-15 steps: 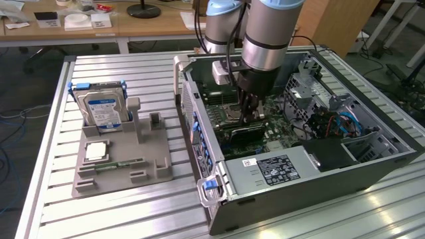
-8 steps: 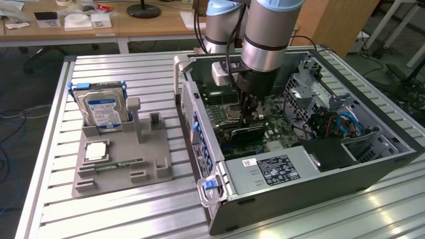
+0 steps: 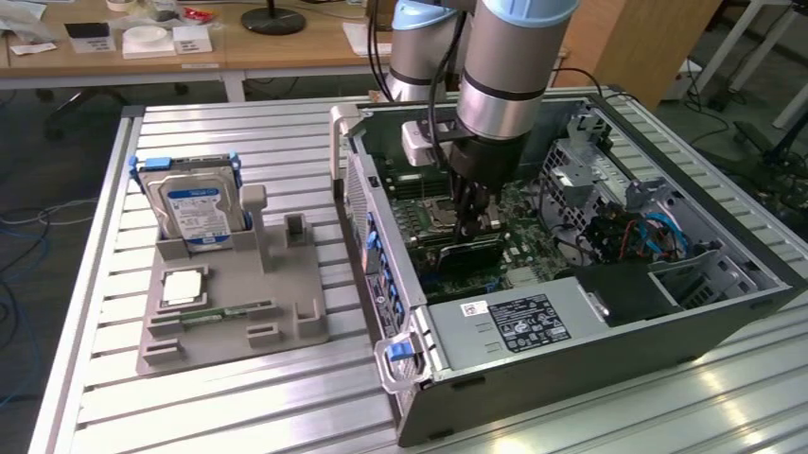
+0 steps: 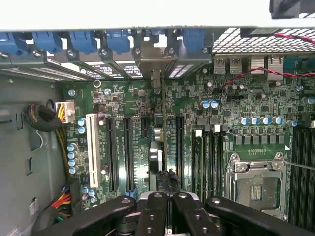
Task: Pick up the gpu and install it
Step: 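Press down on the gpu until it lock into place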
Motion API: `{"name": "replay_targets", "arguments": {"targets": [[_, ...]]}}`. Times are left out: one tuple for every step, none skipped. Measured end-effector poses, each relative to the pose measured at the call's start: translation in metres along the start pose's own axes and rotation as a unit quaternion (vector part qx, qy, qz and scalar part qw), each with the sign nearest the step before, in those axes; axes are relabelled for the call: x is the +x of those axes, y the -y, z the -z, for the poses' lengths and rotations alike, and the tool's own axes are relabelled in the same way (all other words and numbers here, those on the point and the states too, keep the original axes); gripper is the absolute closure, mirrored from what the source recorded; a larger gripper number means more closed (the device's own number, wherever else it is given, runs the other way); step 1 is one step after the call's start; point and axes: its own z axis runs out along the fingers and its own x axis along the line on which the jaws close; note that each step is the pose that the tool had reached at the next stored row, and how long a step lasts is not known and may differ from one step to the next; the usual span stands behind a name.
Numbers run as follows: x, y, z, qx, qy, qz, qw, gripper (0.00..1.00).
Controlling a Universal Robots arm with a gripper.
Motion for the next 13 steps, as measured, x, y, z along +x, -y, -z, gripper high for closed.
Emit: {"name": "replay_targets", "arguments": {"targets": [[0.0000, 0.0000, 0.0000, 0.0000, 0.0000, 0.000, 1.0000, 0.89], [-0.0001, -0.0001, -0.0001, 0.0000, 0.0000, 0.000, 1.0000, 0.89], [-0.0004, -0.0003, -0.0003, 0.0001, 0.0002, 0.000, 1.0000, 0.89], [-0.0005, -0.0004, -0.0004, 0.0001, 0.0001, 0.000, 1.0000, 0.89], [-0.0005, -0.0005, -0.0005, 0.0000, 0.0001, 0.000, 1.0000, 0.89], [-0.0006, -0.0006, -0.0012, 0.0001, 0.0001, 0.000, 1.0000, 0.89], [-0.0007, -0.0008, -0.0023, 0.0001, 0.0001, 0.000, 1.0000, 0.89], [-0.0008, -0.0009, -0.0032, 0.0001, 0.0001, 0.000, 1.0000, 0.89], [-0.0007, -0.0009, -0.0035, 0.0001, 0.0001, 0.000, 1.0000, 0.89], [-0.0007, -0.0010, -0.0035, 0.0000, 0.0000, 0.000, 1.0000, 0.89], [-0.0007, -0.0009, -0.0035, 0.0000, 0.0000, 0.000, 1.0000, 0.89], [-0.0007, -0.0010, -0.0035, 0.0000, 0.0000, 0.000, 1.0000, 0.89], [-0.0008, -0.0010, -0.0039, 0.0001, 0.0001, 0.000, 1.0000, 0.89]]}}
